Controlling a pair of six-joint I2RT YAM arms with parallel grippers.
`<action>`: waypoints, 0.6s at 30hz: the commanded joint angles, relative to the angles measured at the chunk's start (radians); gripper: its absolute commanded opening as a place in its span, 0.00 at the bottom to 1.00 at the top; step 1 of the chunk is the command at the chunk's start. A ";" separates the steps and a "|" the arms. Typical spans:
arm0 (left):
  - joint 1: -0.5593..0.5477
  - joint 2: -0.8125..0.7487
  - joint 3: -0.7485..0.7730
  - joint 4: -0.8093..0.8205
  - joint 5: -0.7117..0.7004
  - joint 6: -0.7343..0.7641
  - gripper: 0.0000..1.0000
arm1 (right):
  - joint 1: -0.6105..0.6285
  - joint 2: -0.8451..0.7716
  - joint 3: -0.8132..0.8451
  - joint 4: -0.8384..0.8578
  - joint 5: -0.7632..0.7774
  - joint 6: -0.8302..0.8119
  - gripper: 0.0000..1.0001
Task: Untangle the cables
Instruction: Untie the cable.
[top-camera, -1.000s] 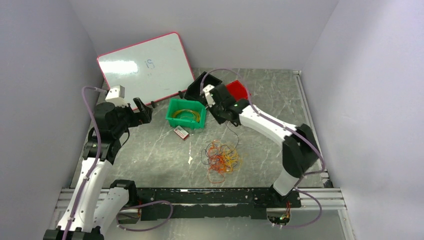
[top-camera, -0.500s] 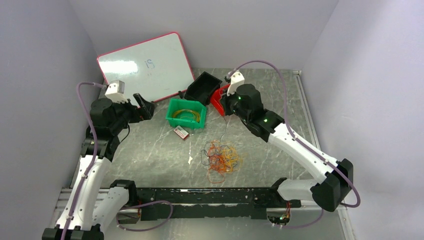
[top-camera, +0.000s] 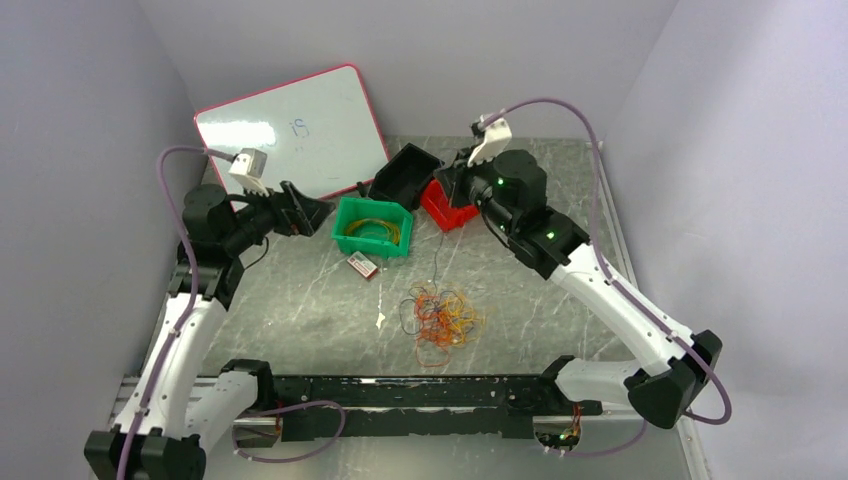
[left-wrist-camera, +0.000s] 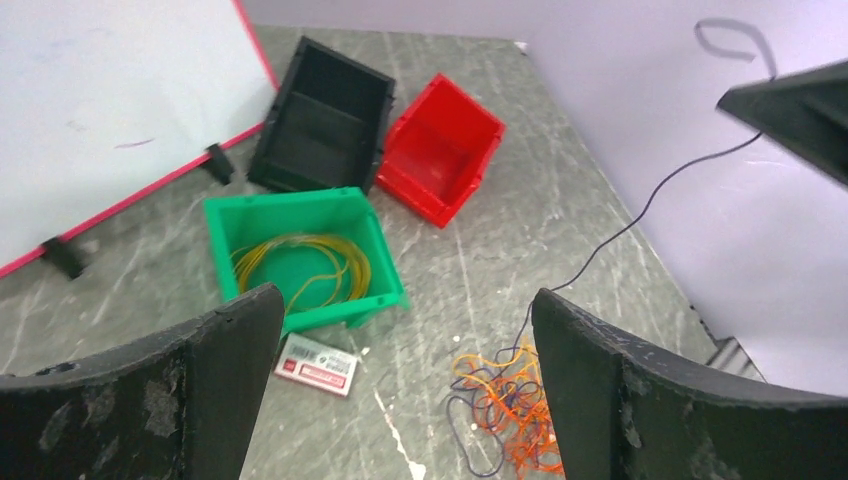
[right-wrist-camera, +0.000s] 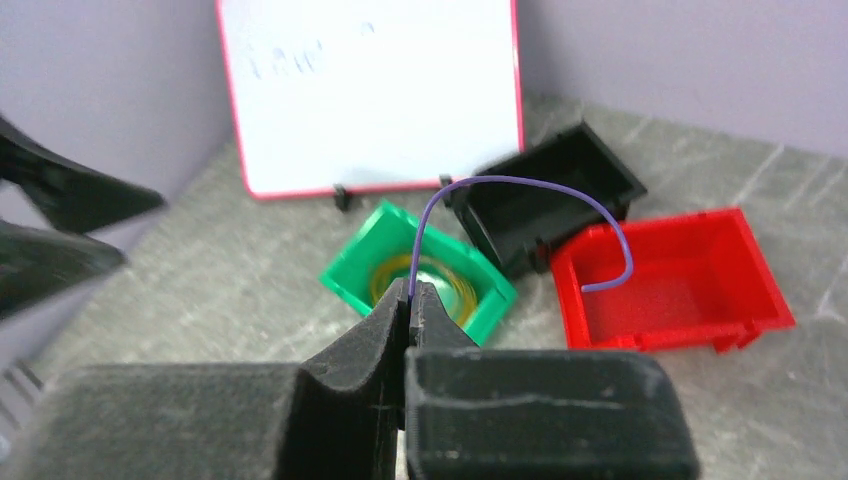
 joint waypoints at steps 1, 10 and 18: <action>-0.065 0.081 0.077 0.147 0.123 0.004 0.98 | 0.000 0.005 0.096 0.018 -0.026 0.074 0.00; -0.398 0.172 0.066 0.247 -0.094 0.130 0.96 | 0.000 0.001 0.166 0.008 -0.042 0.148 0.00; -0.587 0.286 -0.011 0.460 -0.130 0.131 0.96 | 0.000 -0.029 0.189 0.035 -0.018 0.238 0.00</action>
